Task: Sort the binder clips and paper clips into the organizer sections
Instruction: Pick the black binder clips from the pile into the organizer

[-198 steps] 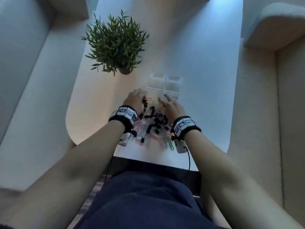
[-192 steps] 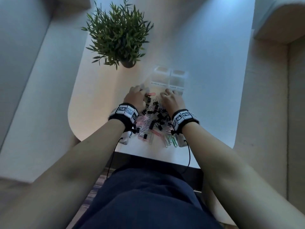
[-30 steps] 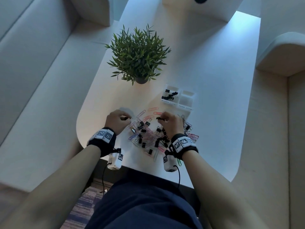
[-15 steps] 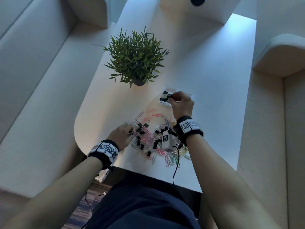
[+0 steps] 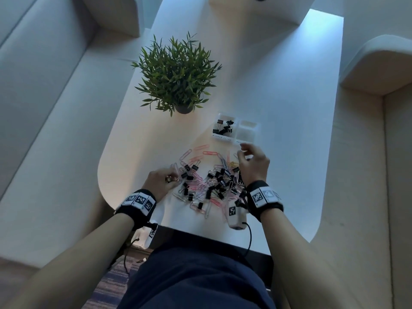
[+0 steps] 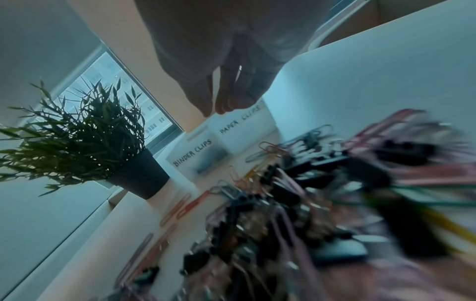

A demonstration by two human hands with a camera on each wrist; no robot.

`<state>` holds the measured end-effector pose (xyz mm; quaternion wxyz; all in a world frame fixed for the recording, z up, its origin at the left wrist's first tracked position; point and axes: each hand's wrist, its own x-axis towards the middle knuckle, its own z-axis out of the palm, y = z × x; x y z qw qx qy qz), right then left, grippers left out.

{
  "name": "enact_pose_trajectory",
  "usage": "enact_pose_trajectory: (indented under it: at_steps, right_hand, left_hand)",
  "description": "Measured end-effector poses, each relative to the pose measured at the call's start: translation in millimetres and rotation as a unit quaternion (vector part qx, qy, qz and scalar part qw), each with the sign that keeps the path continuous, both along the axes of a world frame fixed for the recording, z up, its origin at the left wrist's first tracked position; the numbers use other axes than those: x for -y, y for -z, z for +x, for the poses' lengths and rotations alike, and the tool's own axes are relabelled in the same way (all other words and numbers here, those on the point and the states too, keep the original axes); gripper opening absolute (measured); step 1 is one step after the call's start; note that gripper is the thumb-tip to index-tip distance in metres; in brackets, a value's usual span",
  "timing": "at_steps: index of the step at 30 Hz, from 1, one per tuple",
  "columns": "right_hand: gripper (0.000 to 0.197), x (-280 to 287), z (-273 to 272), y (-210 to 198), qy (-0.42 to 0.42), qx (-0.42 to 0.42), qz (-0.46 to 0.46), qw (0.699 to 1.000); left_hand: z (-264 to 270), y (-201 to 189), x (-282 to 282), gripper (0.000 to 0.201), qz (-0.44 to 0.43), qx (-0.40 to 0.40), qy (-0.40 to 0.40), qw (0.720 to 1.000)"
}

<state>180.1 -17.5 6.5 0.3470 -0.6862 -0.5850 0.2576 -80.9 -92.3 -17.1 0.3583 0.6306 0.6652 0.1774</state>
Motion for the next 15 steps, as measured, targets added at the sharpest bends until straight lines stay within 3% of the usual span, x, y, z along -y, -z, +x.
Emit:
enact_pose_trajectory:
  at_steps: [4, 8, 12, 15]
  right_hand:
    - [0.009, 22, 14, 5, -0.002, 0.007, 0.003, 1.000]
    - [0.007, 39, 27, 8, -0.011, 0.019, -0.003, 1.000]
    - [0.011, 47, 33, 13, -0.024, 0.027, -0.020, 0.999]
    - [0.012, 52, 31, 15, -0.029, 0.031, -0.027, 0.999]
  left_hand:
    - [-5, -8, -3, 0.019, -0.036, 0.012, -0.075, 0.996]
    - [7, -36, -27, 0.015, 0.005, 0.020, -0.122, 0.992]
    - [54, -77, -89, 0.012, 0.083, 0.012, -0.048, 0.995]
    - [91, -85, -144, 0.013, 0.085, -0.012, 0.033, 0.996]
